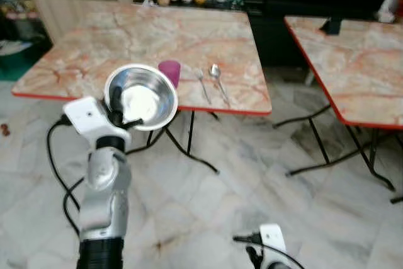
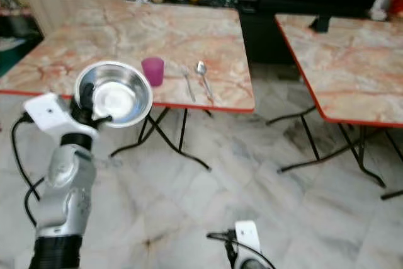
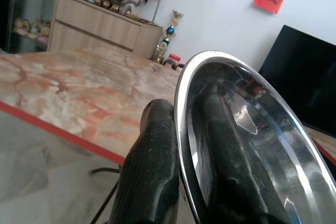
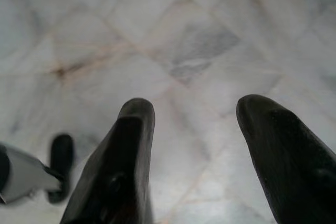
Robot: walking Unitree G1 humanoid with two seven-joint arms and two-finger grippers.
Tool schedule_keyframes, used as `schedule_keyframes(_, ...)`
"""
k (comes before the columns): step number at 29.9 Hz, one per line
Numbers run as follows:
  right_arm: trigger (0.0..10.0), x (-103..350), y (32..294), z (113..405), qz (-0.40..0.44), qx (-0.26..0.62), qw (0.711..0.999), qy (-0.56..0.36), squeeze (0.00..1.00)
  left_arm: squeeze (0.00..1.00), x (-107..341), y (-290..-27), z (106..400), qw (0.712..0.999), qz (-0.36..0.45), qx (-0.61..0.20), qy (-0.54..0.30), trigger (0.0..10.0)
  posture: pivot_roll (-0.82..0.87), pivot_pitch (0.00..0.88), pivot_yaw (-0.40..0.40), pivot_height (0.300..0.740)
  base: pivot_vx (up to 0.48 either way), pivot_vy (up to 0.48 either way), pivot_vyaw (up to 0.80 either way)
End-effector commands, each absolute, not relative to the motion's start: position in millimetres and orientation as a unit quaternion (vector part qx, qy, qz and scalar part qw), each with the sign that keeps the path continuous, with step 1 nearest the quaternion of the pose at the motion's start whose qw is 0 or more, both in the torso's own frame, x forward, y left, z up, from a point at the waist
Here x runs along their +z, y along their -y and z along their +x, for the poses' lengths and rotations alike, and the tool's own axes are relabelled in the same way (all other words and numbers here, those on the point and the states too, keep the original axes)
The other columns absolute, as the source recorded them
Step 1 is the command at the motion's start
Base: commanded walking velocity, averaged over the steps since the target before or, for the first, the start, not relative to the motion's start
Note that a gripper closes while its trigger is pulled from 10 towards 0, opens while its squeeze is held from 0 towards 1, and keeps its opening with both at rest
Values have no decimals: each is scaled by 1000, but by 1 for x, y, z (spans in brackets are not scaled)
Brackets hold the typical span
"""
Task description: Setting the table
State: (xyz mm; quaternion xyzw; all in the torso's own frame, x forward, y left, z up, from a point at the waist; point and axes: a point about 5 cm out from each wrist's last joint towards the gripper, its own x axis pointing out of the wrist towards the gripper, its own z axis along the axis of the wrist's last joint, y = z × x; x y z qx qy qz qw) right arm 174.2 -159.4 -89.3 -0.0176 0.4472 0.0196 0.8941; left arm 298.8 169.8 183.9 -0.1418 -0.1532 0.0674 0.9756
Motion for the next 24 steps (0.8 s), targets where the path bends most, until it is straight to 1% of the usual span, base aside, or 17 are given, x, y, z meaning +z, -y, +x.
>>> schedule_keyframes(1,10000,-88,157,178,-16,20,896,-444,0,0,191,-173,299,974,-138,70,164,10000,86,0,-96,740,0,-311,0)
schedule_keyframes(12,10000,-88,157,178,-17,18,896,-443,0,0,190,-173,300,975,-136,69,162,10000,78,0,-94,740,0,-311,0)
schedule_keyframes(16,10000,-87,158,179,-29,23,896,-442,0,0,190,-173,300,975,-137,68,162,10000,79,0,-95,740,0,-311,0)
schedule_keyframes(20,10000,-87,158,179,-26,21,897,-441,0,0,190,-173,300,975,-137,69,161,10000,77,0,-94,740,0,-311,800)
schedule_keyframes(24,10000,-87,158,178,-20,18,896,-442,0,0,189,-174,300,975,-136,70,160,10000,78,0,-94,740,0,-309,0)
